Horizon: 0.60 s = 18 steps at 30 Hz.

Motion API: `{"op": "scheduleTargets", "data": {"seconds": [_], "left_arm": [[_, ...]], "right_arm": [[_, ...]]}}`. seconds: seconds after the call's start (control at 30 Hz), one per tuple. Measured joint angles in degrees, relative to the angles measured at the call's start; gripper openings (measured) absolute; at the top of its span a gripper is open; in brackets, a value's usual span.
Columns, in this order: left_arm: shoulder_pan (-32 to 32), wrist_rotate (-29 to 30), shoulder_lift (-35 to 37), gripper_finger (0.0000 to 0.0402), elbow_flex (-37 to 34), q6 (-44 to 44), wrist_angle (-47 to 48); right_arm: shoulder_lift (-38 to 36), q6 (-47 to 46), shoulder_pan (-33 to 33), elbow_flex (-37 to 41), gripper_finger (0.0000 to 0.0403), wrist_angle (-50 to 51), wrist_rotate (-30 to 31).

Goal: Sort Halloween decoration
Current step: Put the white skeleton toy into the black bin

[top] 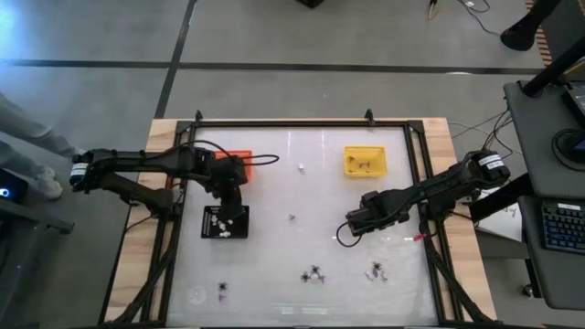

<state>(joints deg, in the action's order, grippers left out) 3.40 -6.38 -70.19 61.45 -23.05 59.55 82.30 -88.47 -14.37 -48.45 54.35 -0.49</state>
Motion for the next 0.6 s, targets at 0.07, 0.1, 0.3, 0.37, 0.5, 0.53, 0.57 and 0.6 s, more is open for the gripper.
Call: {"op": "scheduleTargets", "data": {"seconds": [0.07,0.1,0.3,0.37,0.5,0.53,0.57,0.6], "left_arm": [[0.00,0.21,-0.01,0.0093,0.00,0.01,0.00],[0.00,0.73,-0.01,0.0093,0.00,0.02,0.01],[0.02,2.98,-0.02,0.0093,-0.07,1.58,0.09],[0.02,2.98,-0.02,0.0093,-0.09,2.17,0.09],[0.02,2.98,-0.02,0.0093,-0.09,3.04,0.07],[0.02,2.98,-0.02,0.0093,-0.09,3.04,0.07],[0.02,2.98,-0.02,0.0093,-0.09,3.04,0.07],[0.02,2.98,-0.01,0.0093,-0.09,3.03,0.07]], "right_arm": [[0.00,-0.02,0.00,0.00,0.0137,0.01,0.00],[0.00,-0.02,0.00,0.00,0.0137,0.00,0.00],[0.02,-1.44,0.00,0.04,0.0137,-0.19,0.03],[0.04,-1.67,0.00,0.11,0.0137,-0.27,0.02],[0.04,-3.08,0.00,0.19,0.0137,-0.33,0.22],[0.11,-3.09,0.00,0.20,0.0137,-0.36,0.43],[0.22,-3.11,0.02,0.20,0.0137,-0.47,0.47],[0.27,-3.24,0.02,0.20,0.0137,-0.52,0.48]]}}
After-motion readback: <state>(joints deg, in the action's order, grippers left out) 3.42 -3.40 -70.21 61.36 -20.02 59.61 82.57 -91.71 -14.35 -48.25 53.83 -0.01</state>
